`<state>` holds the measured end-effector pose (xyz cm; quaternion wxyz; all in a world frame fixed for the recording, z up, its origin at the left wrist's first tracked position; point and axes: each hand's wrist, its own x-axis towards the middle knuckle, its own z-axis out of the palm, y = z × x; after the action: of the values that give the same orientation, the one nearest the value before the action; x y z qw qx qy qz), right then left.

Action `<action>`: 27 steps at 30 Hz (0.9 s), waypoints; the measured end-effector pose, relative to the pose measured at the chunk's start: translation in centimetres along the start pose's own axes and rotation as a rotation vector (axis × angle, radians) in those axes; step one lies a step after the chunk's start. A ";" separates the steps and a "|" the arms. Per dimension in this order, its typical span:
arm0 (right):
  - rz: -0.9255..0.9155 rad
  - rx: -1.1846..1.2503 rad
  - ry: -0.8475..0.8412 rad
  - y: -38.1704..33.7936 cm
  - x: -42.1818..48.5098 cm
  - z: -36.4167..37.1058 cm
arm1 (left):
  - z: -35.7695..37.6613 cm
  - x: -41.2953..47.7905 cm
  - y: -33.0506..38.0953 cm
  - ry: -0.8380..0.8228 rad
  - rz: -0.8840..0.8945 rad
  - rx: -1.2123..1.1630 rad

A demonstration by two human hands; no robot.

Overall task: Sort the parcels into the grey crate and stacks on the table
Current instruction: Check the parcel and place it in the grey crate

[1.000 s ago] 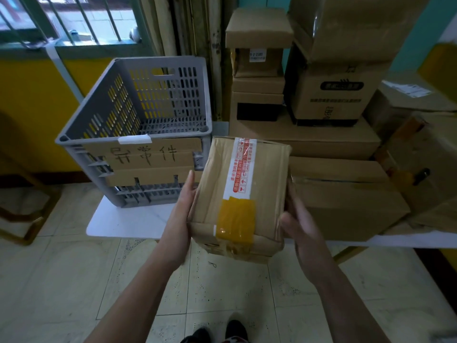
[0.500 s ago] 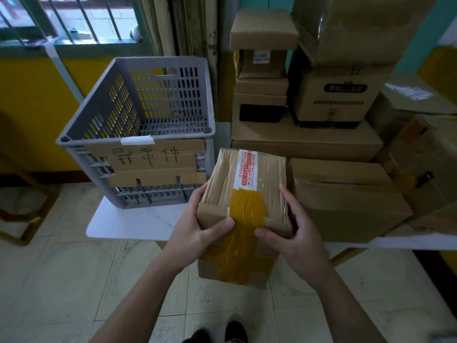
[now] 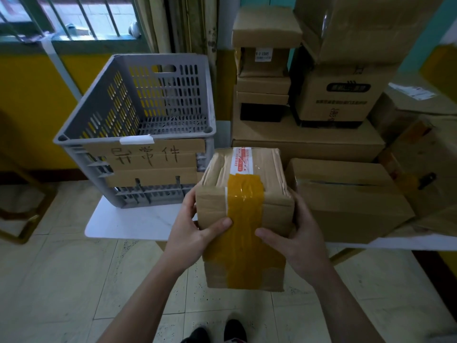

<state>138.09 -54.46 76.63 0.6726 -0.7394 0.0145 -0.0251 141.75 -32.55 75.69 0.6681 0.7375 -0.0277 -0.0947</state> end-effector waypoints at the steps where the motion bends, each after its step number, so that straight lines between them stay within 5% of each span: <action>1: 0.006 -0.027 -0.028 -0.1 0.1 -0.2 | 0.2 0.0 0.0 0.021 0.008 -0.017; 10: 0.057 -0.108 -0.015 0.0 0.1 0.0 | 1.9 0.1 1.1 0.160 -0.006 0.010; 22: 0.069 0.010 0.167 -0.3 0.3 -0.9 | 2.2 -0.7 0.9 -0.170 -0.046 -0.094; 27: 0.038 0.056 0.146 -0.3 -0.1 -1.3 | 2.1 -0.7 0.8 -0.094 -0.024 0.024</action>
<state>137.91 -55.67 77.08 0.6904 -0.7162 0.0768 -0.0663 140.76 -34.58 76.39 0.6558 0.7406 -0.0512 -0.1367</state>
